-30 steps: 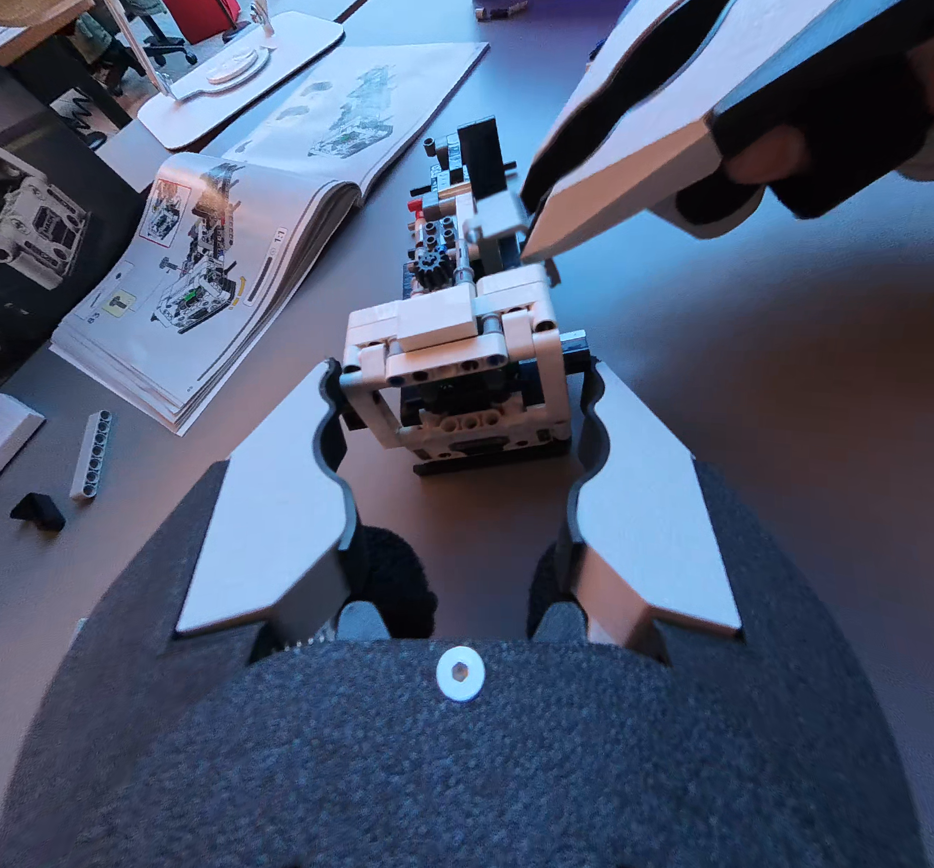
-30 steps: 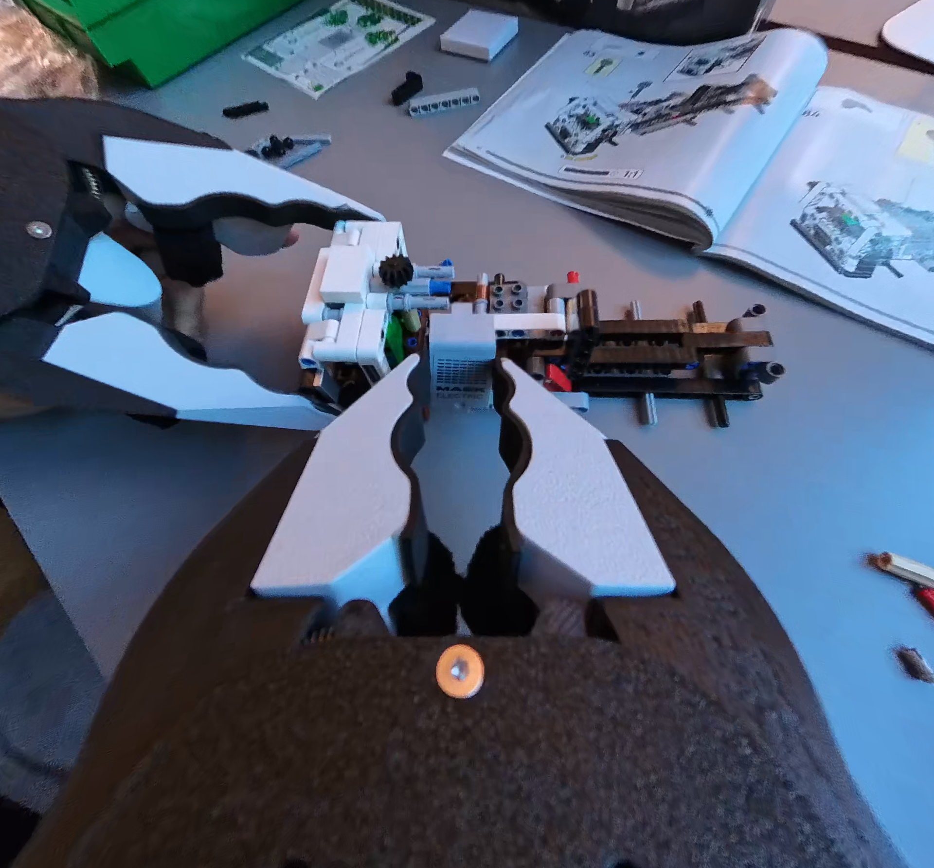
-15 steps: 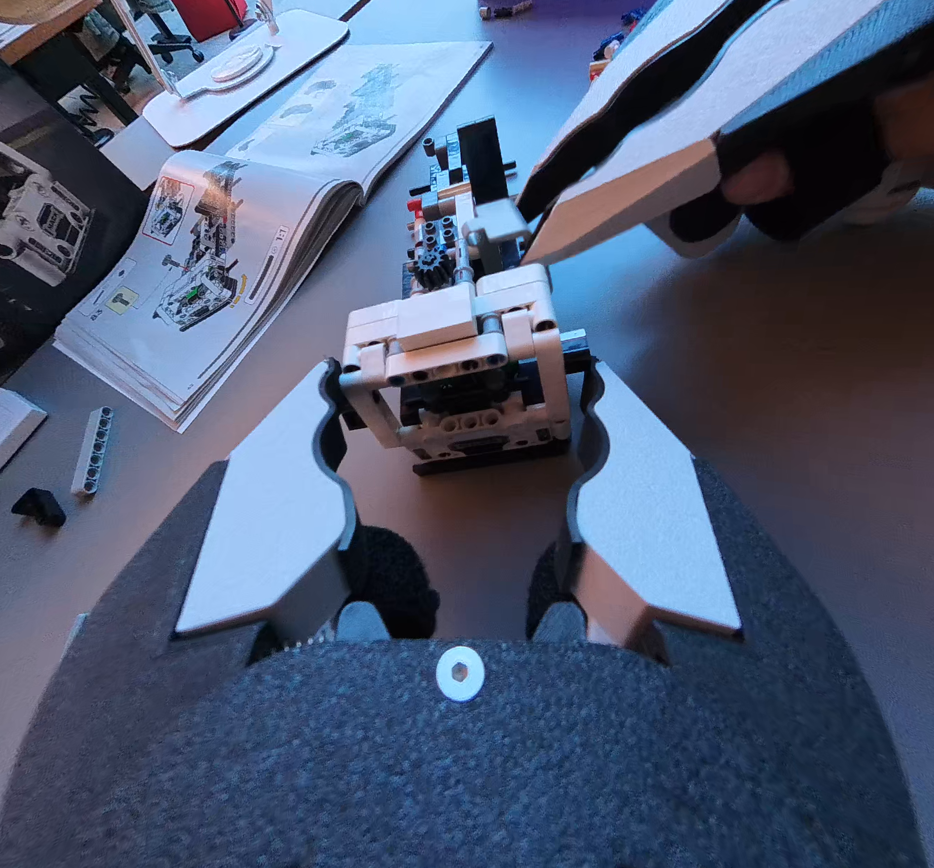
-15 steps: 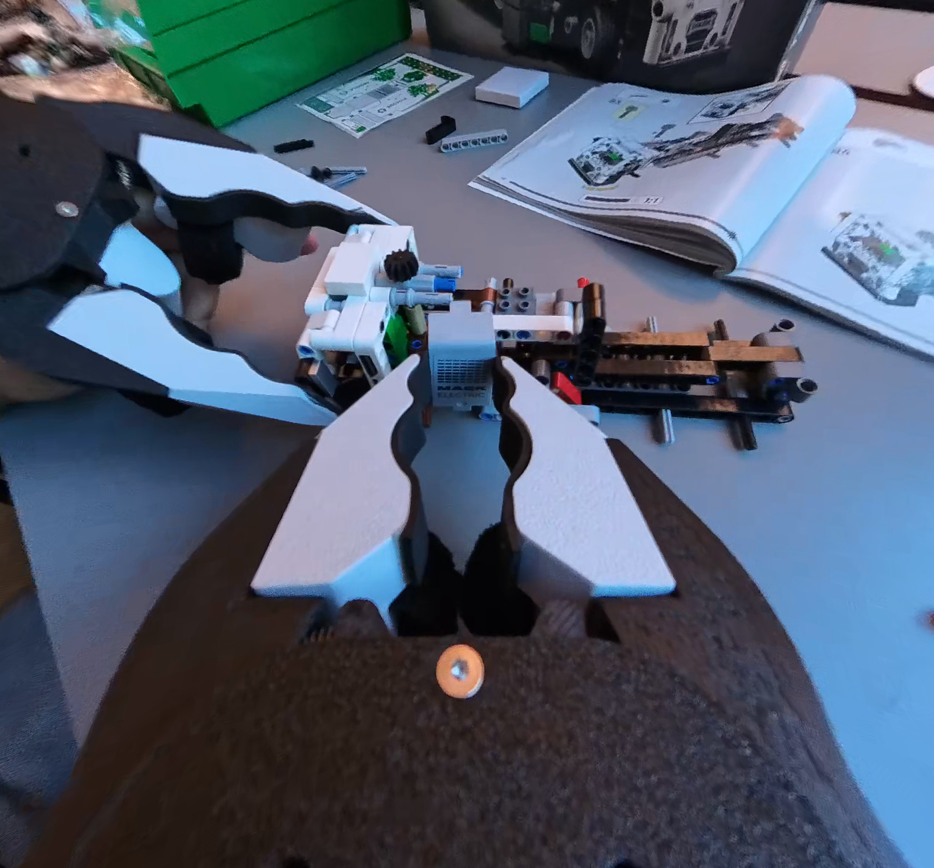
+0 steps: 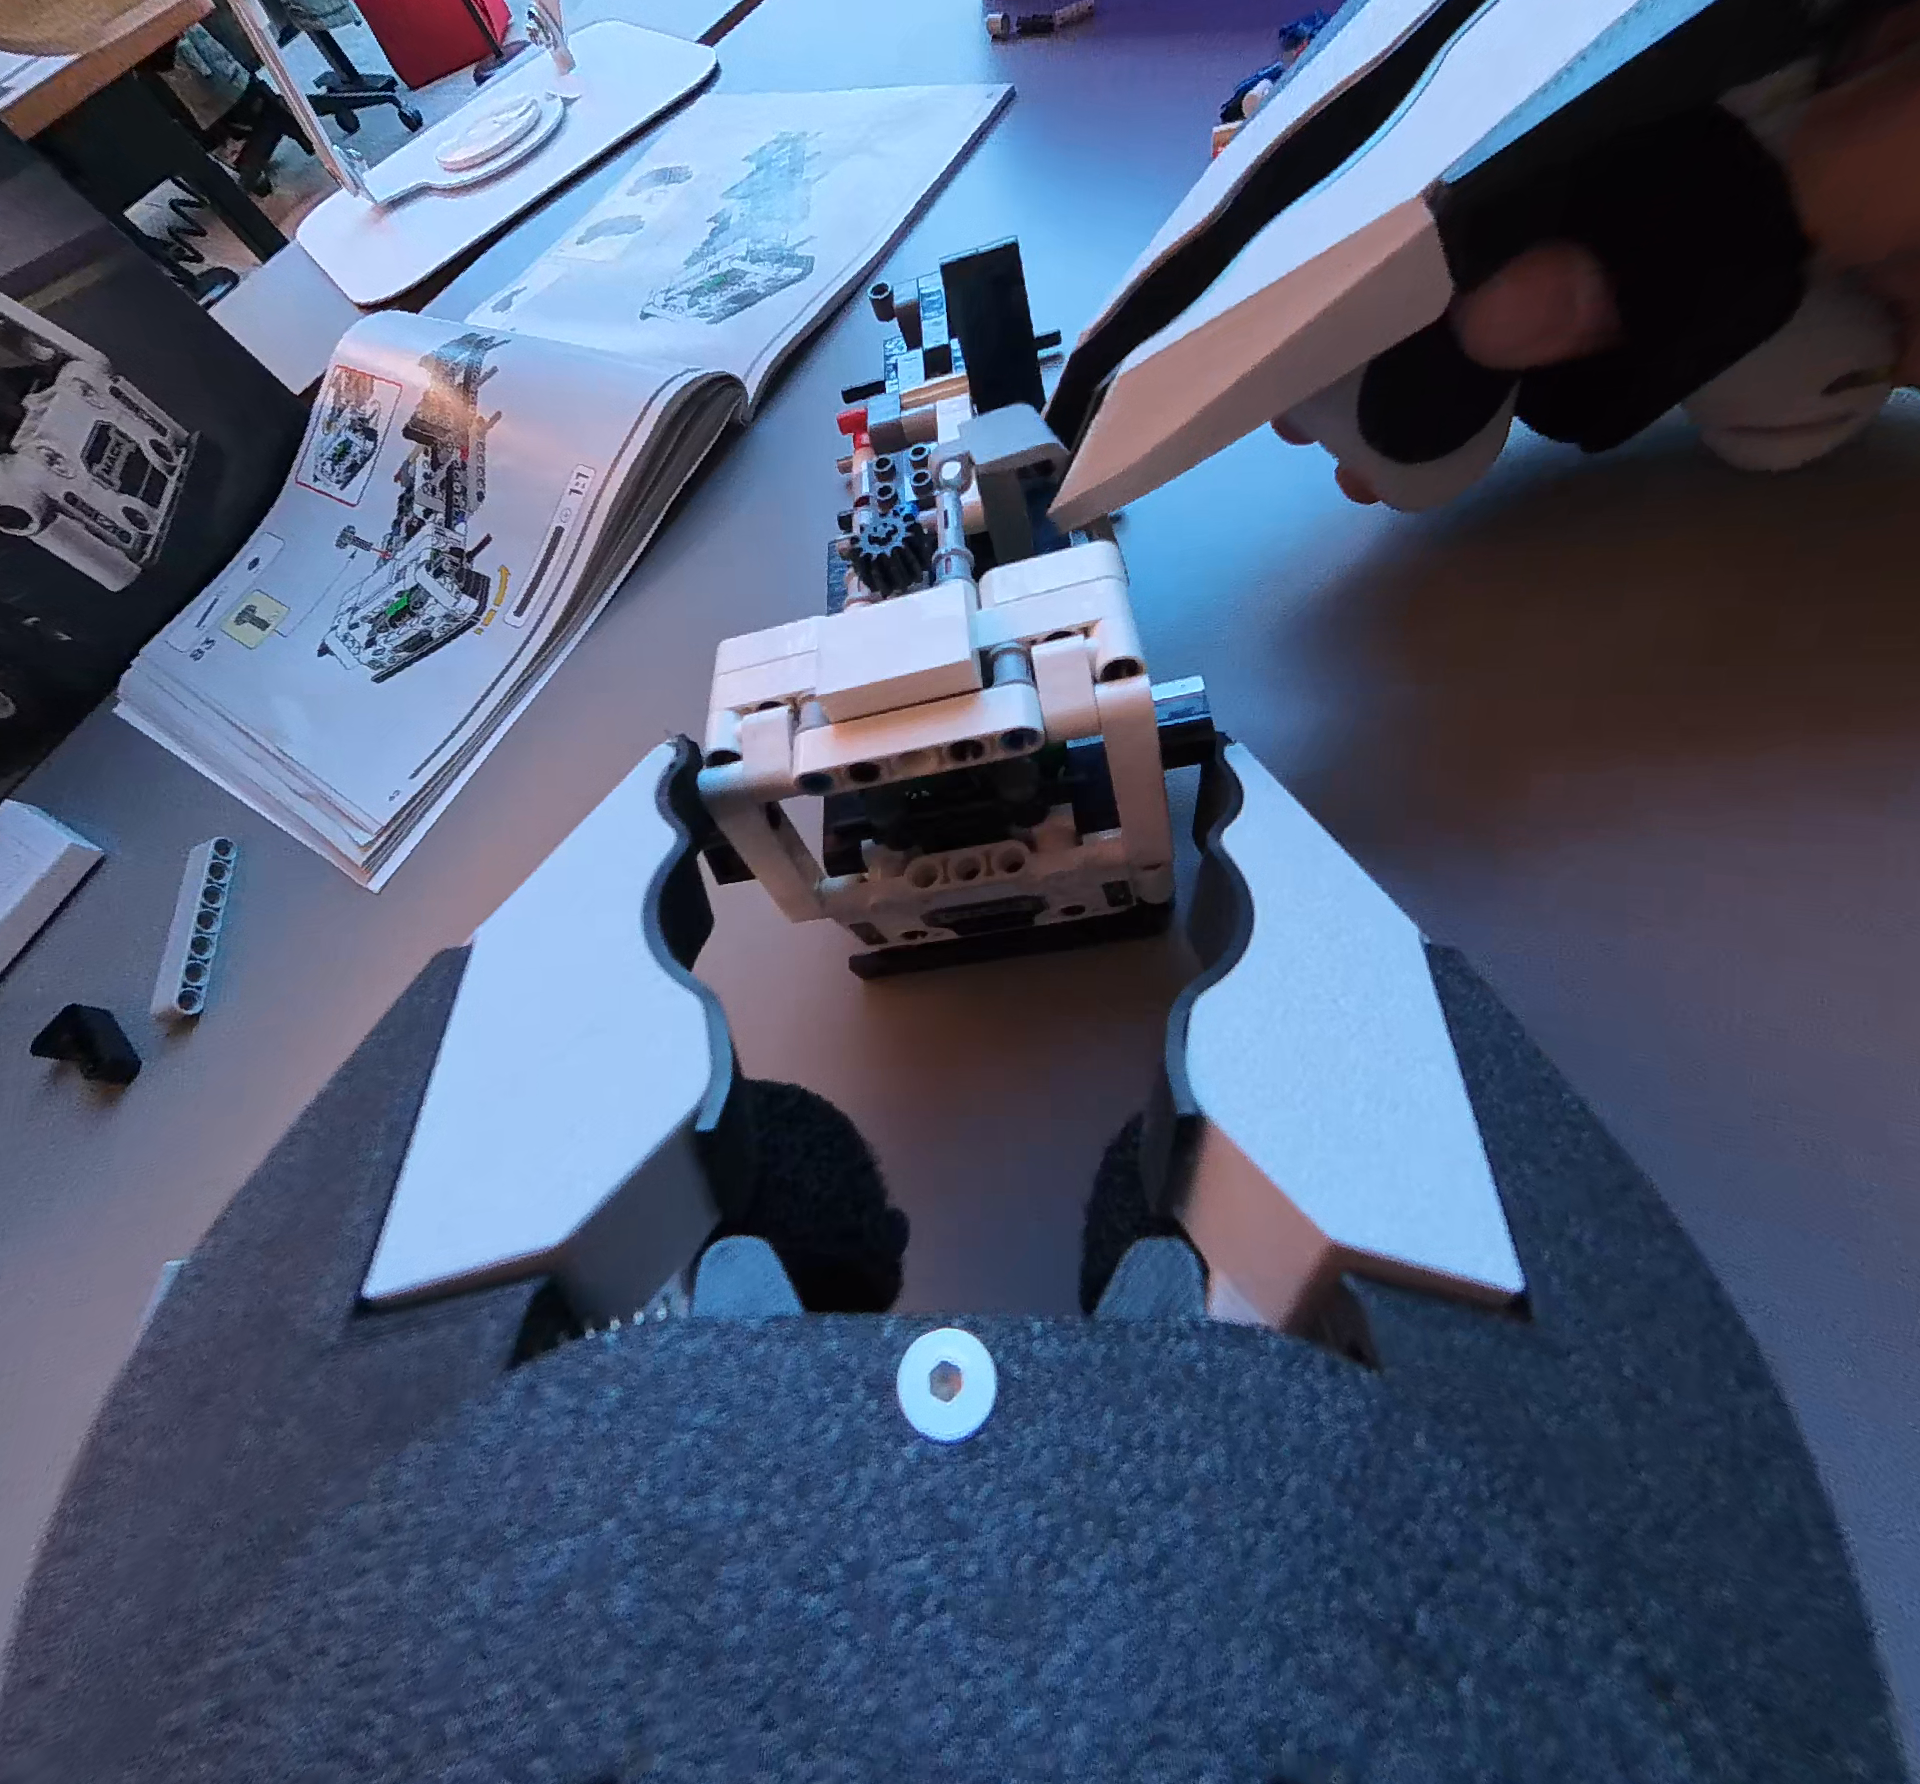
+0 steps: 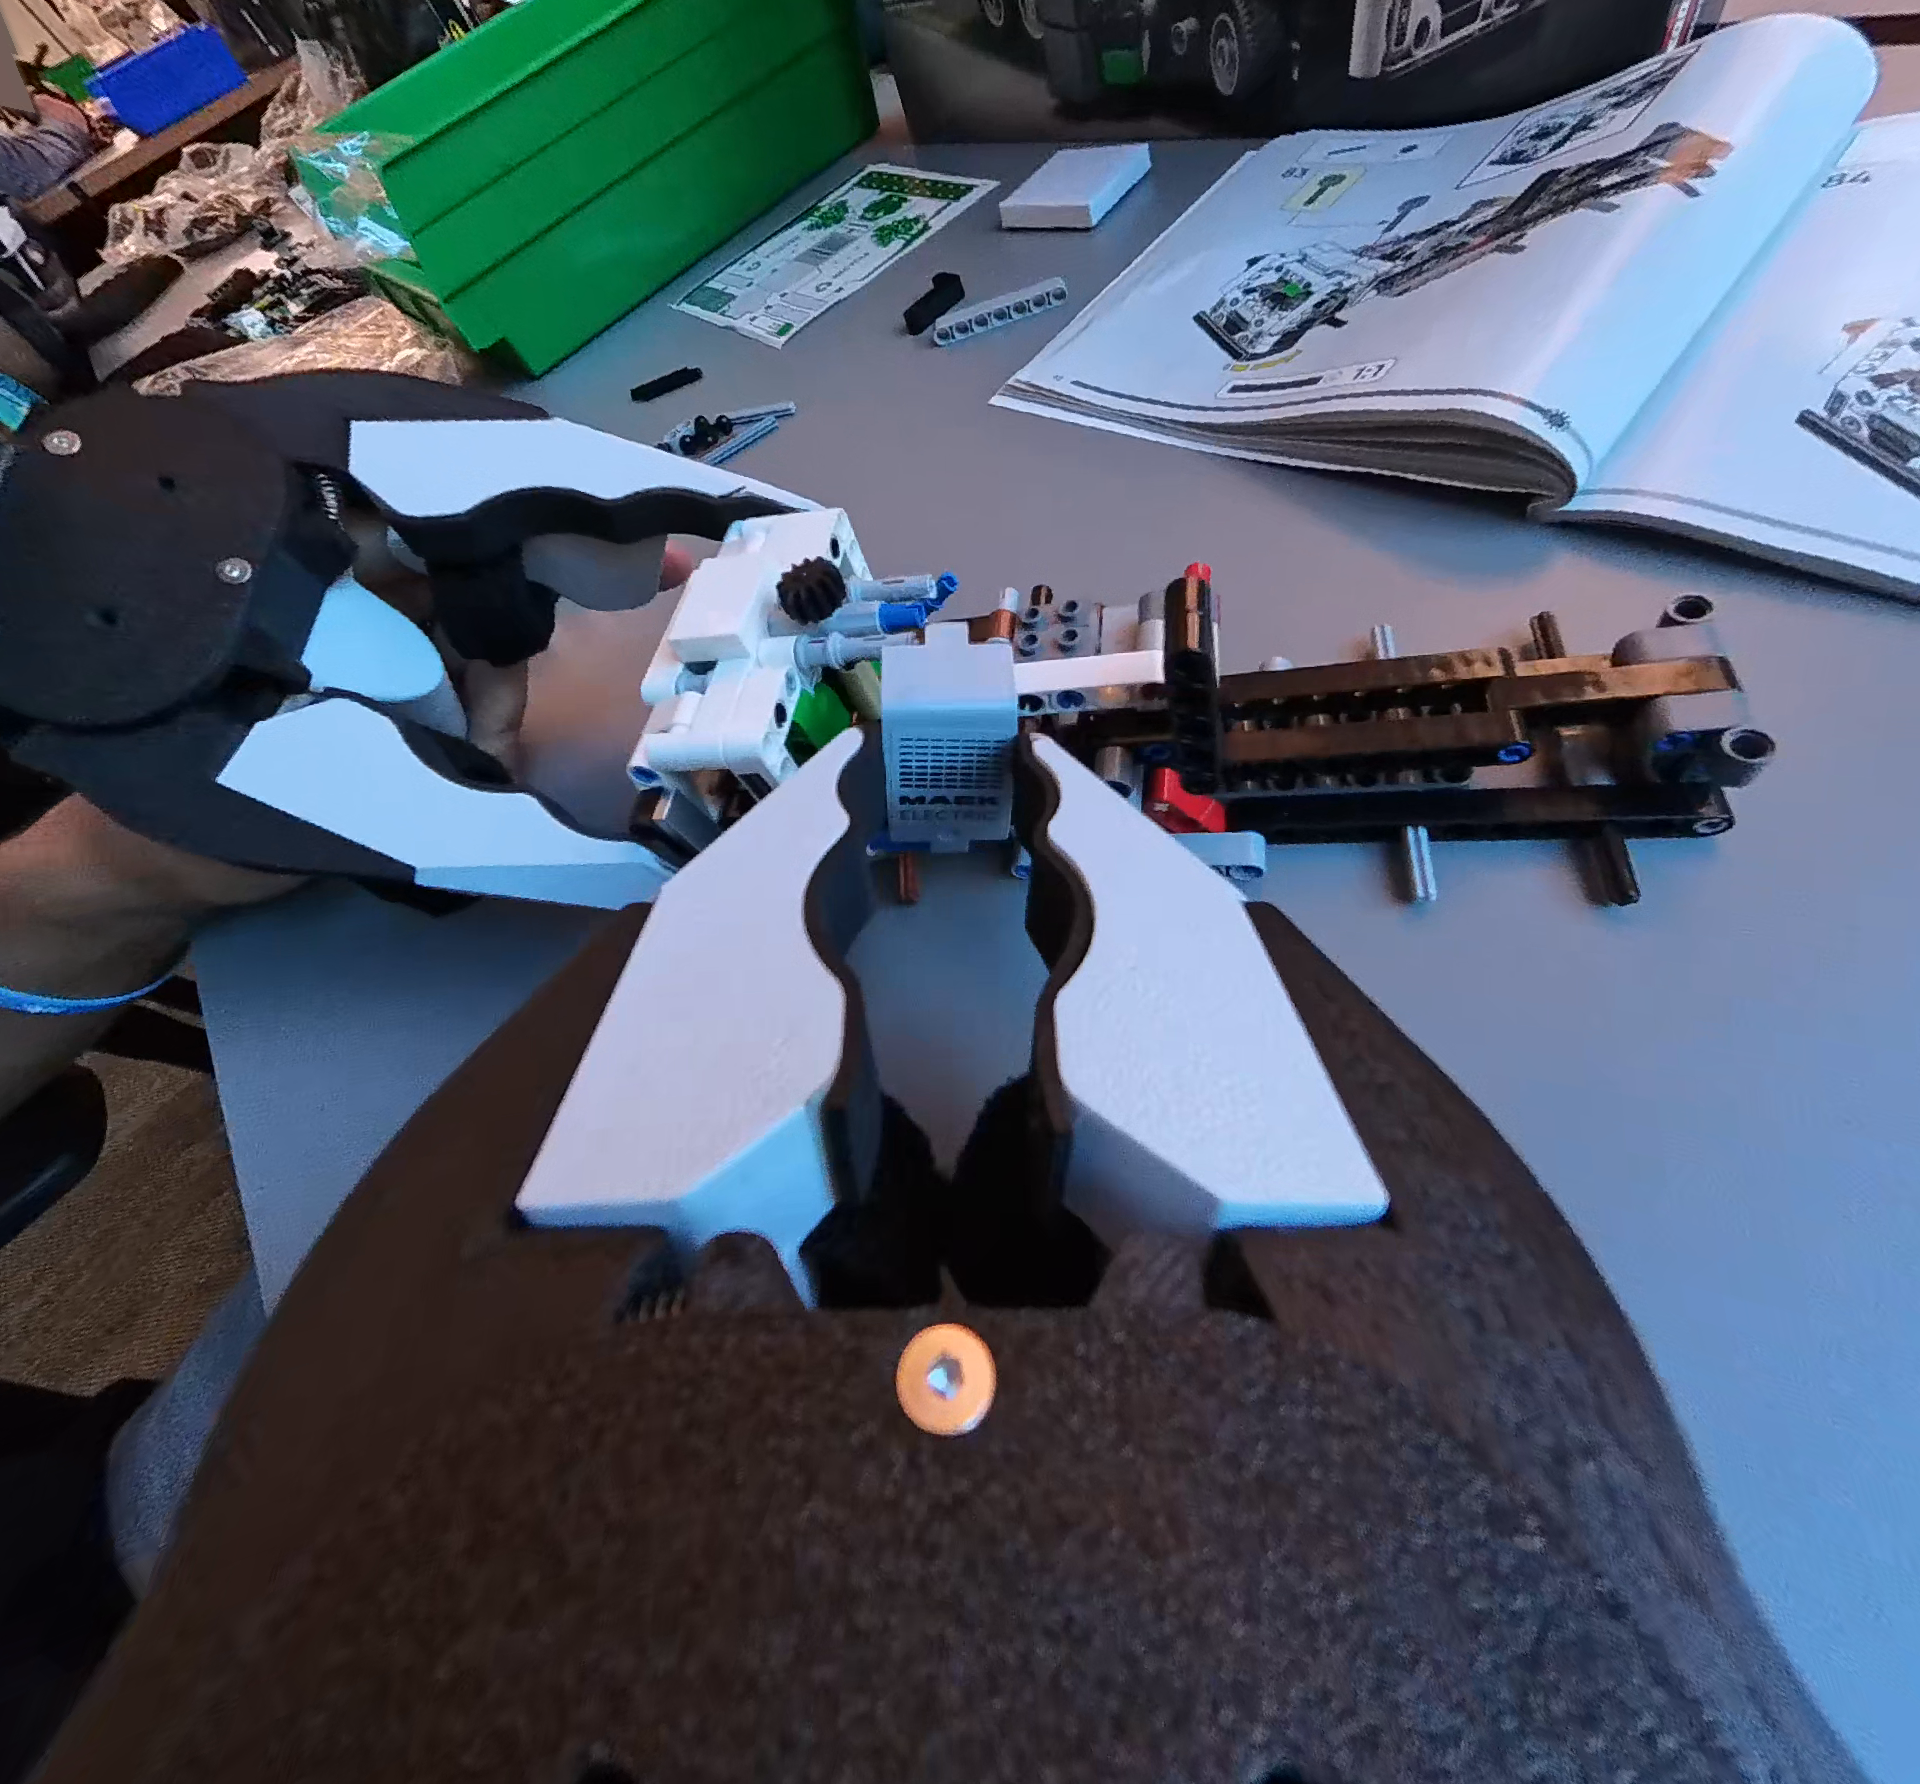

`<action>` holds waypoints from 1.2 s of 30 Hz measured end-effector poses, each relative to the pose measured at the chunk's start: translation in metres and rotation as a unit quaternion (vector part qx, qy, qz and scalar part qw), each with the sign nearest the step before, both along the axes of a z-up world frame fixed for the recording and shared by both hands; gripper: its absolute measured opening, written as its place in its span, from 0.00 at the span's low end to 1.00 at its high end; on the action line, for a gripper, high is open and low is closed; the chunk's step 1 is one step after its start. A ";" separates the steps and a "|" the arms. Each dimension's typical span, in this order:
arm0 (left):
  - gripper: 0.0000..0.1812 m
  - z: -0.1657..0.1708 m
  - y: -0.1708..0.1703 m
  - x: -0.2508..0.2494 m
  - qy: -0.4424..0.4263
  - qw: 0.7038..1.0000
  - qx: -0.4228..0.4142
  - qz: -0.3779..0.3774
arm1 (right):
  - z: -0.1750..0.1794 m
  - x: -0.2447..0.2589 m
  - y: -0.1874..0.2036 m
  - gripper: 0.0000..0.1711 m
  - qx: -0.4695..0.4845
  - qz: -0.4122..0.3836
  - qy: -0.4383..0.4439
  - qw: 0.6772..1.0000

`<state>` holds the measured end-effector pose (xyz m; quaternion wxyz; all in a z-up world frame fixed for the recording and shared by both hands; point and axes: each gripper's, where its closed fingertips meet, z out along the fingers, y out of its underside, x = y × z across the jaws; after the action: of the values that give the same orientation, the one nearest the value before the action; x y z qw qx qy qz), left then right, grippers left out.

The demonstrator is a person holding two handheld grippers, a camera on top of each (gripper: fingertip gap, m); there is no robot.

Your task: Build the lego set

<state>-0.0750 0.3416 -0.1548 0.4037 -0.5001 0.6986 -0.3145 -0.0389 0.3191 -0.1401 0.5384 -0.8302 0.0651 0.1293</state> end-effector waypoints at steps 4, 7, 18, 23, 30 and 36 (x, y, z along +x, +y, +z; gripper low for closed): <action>0.51 0.000 0.000 0.000 0.000 1.000 0.000 0.000 | -0.001 0.001 0.000 0.13 -0.001 -0.005 -0.015 1.000; 0.51 0.000 0.000 0.000 0.000 1.000 -0.001 0.001 | -0.004 0.000 0.001 0.13 -0.008 -0.008 0.018 1.000; 0.51 0.000 0.002 0.000 -0.002 1.000 0.005 0.006 | -0.004 0.003 0.002 0.13 0.000 -0.031 0.174 0.984; 0.51 0.000 0.002 0.001 -0.002 1.000 0.007 0.009 | -0.003 0.002 0.004 0.13 0.009 -0.036 0.156 0.987; 0.51 0.000 0.002 0.001 -0.002 1.000 0.006 0.008 | 0.000 -0.001 0.005 0.13 0.013 -0.038 0.083 0.996; 0.51 0.000 0.002 0.001 -0.002 1.000 0.003 0.009 | 0.001 0.000 0.006 0.13 0.011 -0.040 0.047 0.998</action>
<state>-0.0742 0.3440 -0.1549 0.4088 -0.5045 0.6945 -0.3098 -0.0385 0.3247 -0.1391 0.5489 -0.8137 0.1221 0.1474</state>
